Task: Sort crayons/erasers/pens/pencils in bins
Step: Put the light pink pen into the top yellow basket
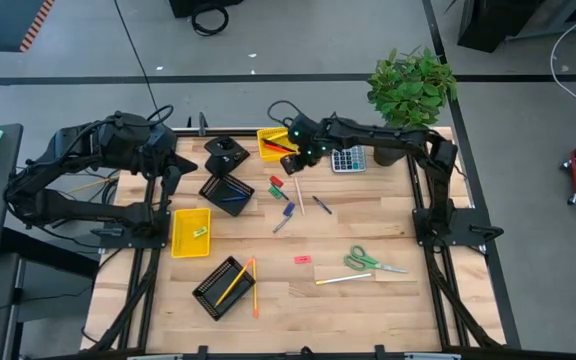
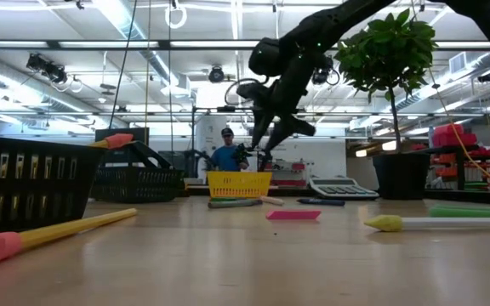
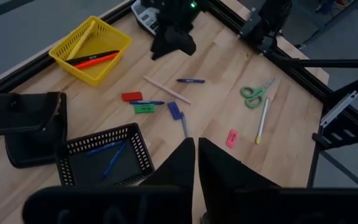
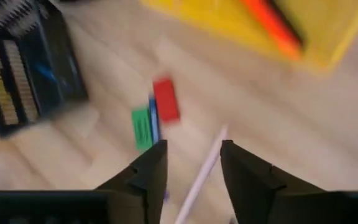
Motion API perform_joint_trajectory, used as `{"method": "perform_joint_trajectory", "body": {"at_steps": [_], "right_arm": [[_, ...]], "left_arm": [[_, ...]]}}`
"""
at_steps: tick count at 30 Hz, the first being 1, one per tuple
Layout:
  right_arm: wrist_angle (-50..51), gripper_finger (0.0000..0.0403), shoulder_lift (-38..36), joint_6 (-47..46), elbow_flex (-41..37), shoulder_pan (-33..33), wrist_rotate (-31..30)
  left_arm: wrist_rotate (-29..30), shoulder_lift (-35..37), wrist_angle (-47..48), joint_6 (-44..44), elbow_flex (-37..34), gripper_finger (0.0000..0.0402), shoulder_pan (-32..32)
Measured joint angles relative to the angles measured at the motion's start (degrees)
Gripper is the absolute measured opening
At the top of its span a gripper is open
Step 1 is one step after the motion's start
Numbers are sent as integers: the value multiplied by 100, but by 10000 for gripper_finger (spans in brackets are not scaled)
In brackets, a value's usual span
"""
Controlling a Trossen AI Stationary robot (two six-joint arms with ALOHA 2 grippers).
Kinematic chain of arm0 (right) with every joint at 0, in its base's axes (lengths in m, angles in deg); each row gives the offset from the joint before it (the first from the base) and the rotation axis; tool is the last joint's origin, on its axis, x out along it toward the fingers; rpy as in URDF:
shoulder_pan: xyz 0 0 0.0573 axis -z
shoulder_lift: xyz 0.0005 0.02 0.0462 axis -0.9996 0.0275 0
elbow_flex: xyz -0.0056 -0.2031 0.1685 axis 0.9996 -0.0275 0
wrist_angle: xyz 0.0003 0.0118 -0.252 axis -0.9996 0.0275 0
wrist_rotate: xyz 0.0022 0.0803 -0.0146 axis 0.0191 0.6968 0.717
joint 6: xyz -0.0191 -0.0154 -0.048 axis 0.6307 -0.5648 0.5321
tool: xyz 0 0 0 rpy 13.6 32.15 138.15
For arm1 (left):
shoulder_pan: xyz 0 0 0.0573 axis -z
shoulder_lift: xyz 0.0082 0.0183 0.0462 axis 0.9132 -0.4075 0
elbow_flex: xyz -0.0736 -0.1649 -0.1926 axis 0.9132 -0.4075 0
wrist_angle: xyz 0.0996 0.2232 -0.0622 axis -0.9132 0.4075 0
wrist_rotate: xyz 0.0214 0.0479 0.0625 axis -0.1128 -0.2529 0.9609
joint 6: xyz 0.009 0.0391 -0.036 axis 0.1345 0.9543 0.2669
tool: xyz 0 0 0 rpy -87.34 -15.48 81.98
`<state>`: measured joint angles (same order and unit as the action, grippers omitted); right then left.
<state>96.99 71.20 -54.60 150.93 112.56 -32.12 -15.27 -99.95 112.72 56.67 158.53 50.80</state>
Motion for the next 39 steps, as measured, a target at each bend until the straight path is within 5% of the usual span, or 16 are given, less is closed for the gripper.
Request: {"method": "perform_joint_trajectory", "body": {"at_steps": [5,11,16,23,29,39], "right_arm": [[505,163,-15,-561,-281,-258,162],[-215,155,-15,-1307,-1090,-453,128],[-1164,154,-13,-1616,-1540,-725,-568],[-1255,154,-13,-1558,-1592,-1181,-1330],[-1263,154,-13,-1496,-1592,-1658,-2763],[-1522,154,393,-2128,-1592,-1844,-2667]], "left_arm": [[-1,0,32,106,0,20,1],[-2,0,30,205,0,14,0],[-3,0,30,336,0,23,2],[-3,0,206,453,-2,23,2],[-4,0,422,790,-2,15,2],[-4,67,478,746,-4,21,4]]}}
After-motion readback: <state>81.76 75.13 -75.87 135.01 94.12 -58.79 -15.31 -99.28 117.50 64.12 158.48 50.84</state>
